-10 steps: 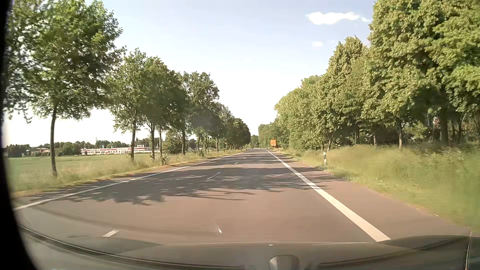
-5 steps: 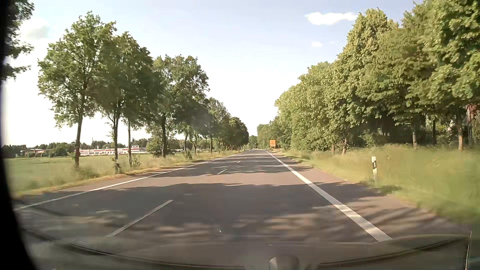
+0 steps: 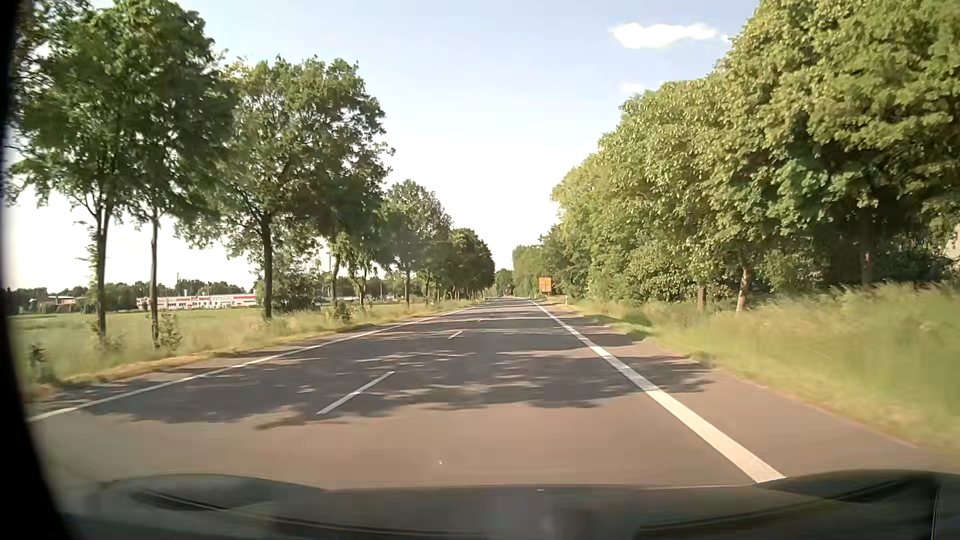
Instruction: Follow the waypoints while adhering to traffic rules and regulations
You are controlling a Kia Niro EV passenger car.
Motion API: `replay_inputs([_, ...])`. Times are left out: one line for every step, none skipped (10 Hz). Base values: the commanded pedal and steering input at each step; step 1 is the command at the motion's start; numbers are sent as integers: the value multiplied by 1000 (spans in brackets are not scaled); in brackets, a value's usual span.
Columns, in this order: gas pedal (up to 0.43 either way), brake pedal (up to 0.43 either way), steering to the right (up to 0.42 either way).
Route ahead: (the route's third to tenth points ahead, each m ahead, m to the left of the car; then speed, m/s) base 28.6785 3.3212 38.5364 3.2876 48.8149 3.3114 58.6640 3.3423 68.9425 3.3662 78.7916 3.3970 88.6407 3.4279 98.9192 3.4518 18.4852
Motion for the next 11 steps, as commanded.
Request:
replay_inputs([177,6,2])
replay_inputs([177,6,2])
replay_inputs([177,6,1])
replay_inputs([177,6,1])
replay_inputs([177,6,1])
replay_inputs([177,6,1])
replay_inputs([177,6,1])
replay_inputs([177,6,1])
replay_inputs([177,6,2])
replay_inputs([177,6,1])
replay_inputs([177,6,1])
